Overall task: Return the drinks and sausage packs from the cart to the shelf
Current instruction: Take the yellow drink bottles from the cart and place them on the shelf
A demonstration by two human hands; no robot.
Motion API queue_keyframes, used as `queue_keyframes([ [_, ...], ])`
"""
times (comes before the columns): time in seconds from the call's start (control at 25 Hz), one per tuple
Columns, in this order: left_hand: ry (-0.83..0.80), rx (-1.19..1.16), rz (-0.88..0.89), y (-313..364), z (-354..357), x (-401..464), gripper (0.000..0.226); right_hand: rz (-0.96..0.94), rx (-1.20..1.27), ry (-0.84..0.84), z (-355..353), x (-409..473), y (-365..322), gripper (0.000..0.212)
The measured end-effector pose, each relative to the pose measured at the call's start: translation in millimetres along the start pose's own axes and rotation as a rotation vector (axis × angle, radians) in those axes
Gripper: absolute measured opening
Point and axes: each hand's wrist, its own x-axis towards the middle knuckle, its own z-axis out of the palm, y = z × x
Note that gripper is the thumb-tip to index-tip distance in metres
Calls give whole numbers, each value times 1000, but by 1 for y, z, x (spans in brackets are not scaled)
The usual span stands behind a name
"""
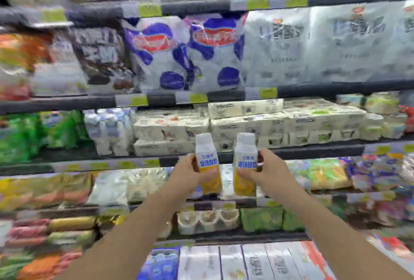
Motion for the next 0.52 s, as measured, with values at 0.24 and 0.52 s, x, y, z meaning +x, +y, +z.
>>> queue_keyframes([
  [0.24, 219, 83, -38, -51, -242, -42, 25, -90, 6, -227, 222, 16, -124, 37],
  [0.52, 369, 54, -89, -80, -388, -50, 36, -171, 8, -316, 371, 34, -204, 37],
])
